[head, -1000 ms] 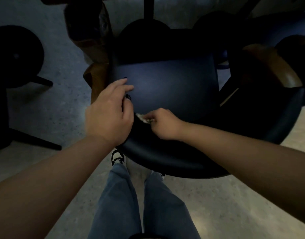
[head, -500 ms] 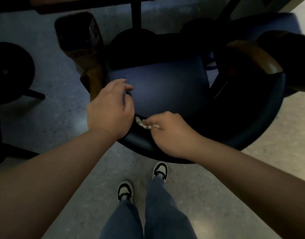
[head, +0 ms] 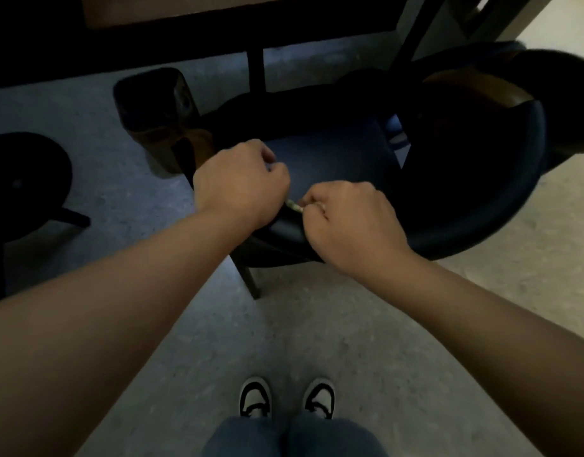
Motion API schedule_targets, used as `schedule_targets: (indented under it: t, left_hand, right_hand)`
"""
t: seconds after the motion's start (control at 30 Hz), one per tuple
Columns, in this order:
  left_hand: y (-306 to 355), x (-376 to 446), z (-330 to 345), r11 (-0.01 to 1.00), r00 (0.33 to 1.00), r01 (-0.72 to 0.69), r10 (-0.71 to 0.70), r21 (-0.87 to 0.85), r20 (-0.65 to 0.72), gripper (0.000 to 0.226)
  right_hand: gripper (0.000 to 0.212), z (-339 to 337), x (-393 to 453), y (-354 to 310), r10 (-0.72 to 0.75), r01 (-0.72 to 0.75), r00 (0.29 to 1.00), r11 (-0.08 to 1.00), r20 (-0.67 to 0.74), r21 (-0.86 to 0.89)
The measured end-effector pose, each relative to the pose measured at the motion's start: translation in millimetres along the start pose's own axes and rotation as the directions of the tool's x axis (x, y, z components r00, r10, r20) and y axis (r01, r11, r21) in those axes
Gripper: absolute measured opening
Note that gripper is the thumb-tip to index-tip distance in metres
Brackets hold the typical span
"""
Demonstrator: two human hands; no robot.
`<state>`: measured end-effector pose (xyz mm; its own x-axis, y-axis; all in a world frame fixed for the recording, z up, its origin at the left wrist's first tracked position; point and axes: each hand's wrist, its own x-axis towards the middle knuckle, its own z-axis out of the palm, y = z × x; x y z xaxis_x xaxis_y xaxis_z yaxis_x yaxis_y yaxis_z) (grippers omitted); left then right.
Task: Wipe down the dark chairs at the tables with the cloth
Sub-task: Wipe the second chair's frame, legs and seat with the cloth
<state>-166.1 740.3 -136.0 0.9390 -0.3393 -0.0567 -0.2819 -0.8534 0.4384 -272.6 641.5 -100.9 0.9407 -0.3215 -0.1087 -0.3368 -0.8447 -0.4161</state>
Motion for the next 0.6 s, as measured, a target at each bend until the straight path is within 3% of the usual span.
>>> schedule_targets:
  t: [0.17, 0.27, 0.43, 0.6]
  left_hand:
    - [-4, 0, 5, 0.999, 0.997, -0.052, 0.052, 0.009, -0.060, 0.023]
    - [-6, 4, 8, 0.998, 0.994, -0.065, 0.064, -0.007, -0.090, 0.030]
    - [-5, 9, 2, 0.988, 0.998, -0.044, 0.037, -0.147, -0.052, 0.033]
    - [-2, 8, -2, 0.970, 0.994, -0.065, 0.042, -0.235, -0.101, 0.035]
  right_hand:
    - [0.026, 2, 0, 5, -0.034, 0.034, 0.998, 0.999, -0.045, -0.011]
    - [0.025, 6, -2, 7, -0.070, 0.072, 0.993, 0.997, -0.096, 0.015]
    - [0.026, 10, 1, 9, -0.093, 0.104, 0.986, 0.992, -0.140, 0.073]
    - [0.023, 5, 3, 10, -0.132, 0.148, 0.978, 0.984, -0.162, 0.095]
